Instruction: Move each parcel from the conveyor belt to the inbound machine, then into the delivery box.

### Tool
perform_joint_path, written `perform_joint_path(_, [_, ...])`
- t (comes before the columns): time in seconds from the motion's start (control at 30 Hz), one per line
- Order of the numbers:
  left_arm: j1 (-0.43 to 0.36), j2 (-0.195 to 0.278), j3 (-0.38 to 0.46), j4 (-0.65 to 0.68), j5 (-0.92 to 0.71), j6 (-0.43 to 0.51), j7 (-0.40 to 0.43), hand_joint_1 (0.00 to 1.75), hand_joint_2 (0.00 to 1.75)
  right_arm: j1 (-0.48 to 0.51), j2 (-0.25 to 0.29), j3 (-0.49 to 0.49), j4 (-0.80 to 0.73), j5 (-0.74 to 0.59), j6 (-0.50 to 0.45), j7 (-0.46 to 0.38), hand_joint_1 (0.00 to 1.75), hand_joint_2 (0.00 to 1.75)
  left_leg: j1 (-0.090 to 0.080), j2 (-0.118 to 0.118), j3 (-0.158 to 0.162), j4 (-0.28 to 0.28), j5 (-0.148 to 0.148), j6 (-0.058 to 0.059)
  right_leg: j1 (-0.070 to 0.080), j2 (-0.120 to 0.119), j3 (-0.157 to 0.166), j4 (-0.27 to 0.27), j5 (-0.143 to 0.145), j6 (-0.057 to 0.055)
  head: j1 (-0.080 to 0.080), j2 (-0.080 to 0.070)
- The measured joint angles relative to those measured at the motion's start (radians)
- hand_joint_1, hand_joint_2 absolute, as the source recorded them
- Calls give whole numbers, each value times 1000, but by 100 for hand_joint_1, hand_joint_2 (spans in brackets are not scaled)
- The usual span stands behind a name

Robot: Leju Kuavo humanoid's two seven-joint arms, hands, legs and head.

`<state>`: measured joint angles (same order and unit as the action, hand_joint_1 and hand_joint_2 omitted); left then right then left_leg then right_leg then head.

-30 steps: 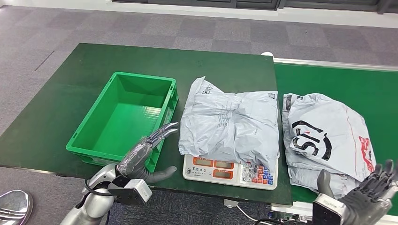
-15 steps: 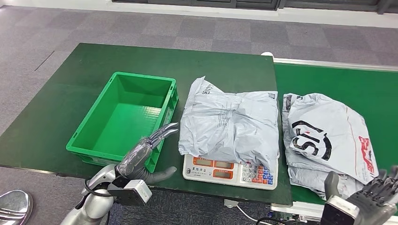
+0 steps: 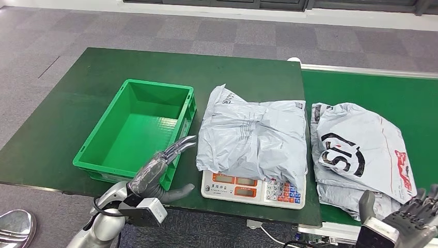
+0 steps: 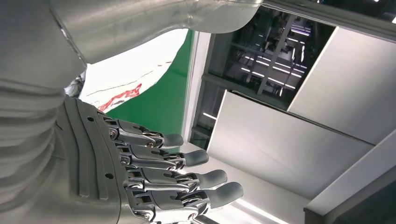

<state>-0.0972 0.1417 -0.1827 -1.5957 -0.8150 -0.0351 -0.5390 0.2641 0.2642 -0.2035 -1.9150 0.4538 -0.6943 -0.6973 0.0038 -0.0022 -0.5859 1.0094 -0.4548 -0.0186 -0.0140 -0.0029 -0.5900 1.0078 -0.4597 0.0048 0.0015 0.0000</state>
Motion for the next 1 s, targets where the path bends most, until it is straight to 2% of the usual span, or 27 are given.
perform_joint_path(1.0, [46, 9, 23, -17, 3, 2, -3, 0, 175, 0, -8, 4, 16, 16, 3, 0, 0, 175, 0, 0, 0, 0, 0, 0, 0, 0, 0, 0, 0, 0, 0, 0])
